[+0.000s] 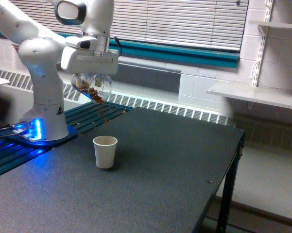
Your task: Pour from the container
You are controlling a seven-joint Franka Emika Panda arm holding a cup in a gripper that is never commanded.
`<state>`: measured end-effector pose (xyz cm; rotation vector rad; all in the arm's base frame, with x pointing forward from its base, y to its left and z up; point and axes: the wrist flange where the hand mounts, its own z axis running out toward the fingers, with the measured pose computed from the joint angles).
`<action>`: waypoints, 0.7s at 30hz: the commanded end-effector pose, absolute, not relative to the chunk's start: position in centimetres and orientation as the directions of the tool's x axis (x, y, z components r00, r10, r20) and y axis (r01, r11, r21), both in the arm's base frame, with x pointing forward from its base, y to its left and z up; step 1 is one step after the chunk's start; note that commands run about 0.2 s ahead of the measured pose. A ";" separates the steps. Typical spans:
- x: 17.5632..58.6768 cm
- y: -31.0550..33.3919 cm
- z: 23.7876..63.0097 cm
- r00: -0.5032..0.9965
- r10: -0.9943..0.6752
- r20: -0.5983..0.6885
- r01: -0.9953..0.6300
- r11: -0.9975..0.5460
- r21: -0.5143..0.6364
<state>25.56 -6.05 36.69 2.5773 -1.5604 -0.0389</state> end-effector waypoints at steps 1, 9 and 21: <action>25.3 -5.5 35.8 0.481 -0.876 0.036 -0.869 -0.471 0.155; 25.7 -5.6 35.9 0.486 -0.873 0.039 -0.865 -0.474 0.163; 25.7 -5.4 35.7 0.490 -0.872 0.025 -0.860 -0.478 0.176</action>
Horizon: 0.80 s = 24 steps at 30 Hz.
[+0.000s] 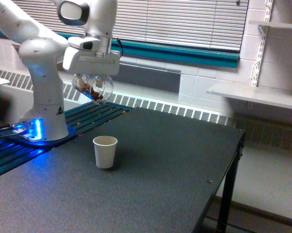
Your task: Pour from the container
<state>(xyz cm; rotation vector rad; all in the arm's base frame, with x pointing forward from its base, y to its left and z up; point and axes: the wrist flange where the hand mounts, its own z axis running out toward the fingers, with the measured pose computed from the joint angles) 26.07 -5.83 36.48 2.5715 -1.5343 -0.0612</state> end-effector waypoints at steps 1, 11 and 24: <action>25.7 -5.4 35.6 0.491 -0.871 0.023 -0.859 -0.480 0.179; 25.7 -5.5 35.7 0.495 -0.869 0.019 -0.855 -0.483 0.186; 25.8 -5.8 35.5 0.501 -0.865 0.009 -0.849 -0.489 0.202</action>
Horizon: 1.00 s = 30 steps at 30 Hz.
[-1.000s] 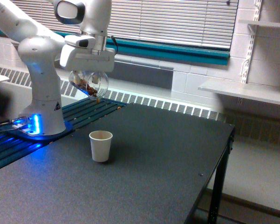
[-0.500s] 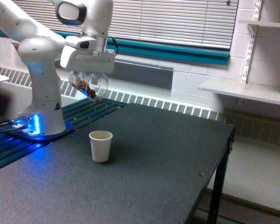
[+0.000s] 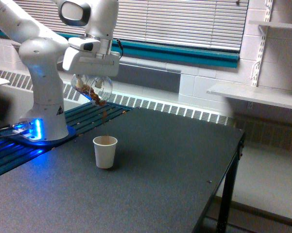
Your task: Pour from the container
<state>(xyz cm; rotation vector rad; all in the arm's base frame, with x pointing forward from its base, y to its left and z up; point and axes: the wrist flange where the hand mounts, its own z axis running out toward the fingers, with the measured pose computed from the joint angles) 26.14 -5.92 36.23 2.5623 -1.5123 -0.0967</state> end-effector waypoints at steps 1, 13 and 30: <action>25.9 -5.8 35.5 0.502 -0.865 0.007 -0.848 -0.490 0.202; 25.9 -5.7 35.4 0.504 -0.863 -0.002 -0.843 -0.493 0.216; 25.9 -5.9 35.4 0.509 -0.861 -0.008 -0.837 -0.497 0.230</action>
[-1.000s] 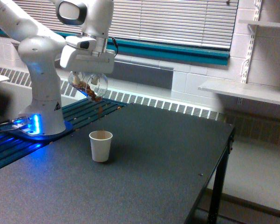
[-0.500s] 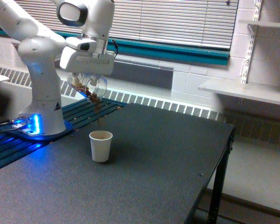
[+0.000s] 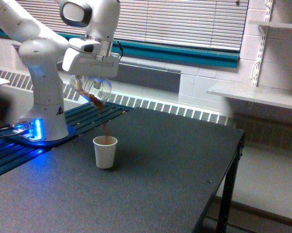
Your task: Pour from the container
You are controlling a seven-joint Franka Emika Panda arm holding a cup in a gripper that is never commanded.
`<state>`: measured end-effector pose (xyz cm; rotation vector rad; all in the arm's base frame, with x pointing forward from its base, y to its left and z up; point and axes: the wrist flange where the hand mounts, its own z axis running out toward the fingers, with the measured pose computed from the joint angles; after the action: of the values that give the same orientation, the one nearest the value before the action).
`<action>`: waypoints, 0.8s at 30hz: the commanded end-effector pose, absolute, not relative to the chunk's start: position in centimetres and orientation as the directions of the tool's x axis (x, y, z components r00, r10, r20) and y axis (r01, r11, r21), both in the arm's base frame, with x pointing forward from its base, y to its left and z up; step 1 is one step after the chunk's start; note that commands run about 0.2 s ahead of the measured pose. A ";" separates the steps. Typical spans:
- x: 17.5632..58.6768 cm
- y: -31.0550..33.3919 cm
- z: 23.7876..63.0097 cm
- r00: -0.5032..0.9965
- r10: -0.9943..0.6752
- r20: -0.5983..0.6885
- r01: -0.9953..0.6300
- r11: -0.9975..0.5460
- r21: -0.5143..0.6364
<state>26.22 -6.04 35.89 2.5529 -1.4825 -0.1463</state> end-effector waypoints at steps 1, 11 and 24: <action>25.9 -5.8 35.3 0.509 -0.861 -0.008 -0.837 -0.497 0.230; 25.5 -5.5 35.0 0.507 -0.862 -0.018 -0.835 -0.496 0.238; 25.0 -5.5 35.0 0.506 -0.862 -0.027 -0.830 -0.495 0.255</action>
<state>25.64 -5.65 35.54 2.5414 -1.4740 -0.1877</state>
